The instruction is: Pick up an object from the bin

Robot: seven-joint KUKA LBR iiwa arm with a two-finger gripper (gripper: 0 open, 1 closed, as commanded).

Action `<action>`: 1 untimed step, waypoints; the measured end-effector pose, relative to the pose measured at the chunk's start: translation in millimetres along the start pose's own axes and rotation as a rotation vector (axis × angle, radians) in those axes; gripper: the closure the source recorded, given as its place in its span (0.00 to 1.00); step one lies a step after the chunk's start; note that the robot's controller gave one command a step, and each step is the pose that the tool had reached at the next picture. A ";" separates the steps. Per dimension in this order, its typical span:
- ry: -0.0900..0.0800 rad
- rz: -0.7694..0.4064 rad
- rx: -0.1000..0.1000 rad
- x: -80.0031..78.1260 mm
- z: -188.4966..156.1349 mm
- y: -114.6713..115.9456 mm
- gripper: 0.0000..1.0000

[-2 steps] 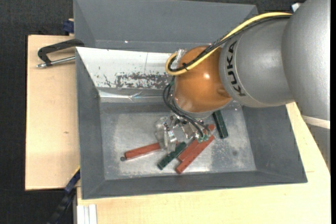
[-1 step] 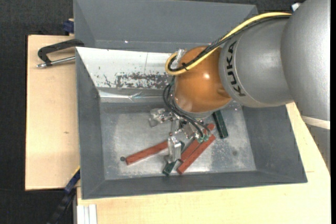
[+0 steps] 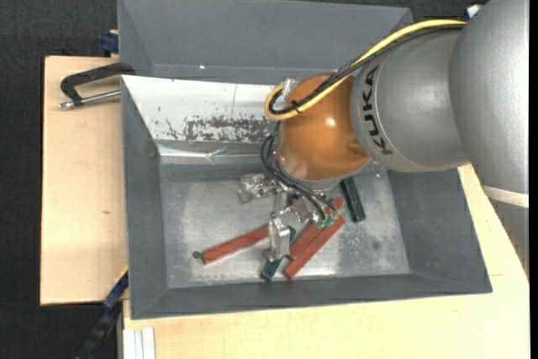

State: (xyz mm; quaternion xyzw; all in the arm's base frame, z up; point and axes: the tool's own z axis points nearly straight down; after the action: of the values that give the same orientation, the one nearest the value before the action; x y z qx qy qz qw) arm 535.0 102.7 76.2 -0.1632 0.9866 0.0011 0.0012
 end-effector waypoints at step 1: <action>0.005 -0.256 0.001 27.5 4.2 33.6 1.00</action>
Offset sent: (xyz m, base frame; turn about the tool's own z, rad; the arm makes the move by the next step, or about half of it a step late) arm 0.0000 0.0000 0.0000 0.0000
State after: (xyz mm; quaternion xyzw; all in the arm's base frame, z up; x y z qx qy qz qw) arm 498.1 125.7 71.9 -0.2876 0.9578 0.0002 -0.0010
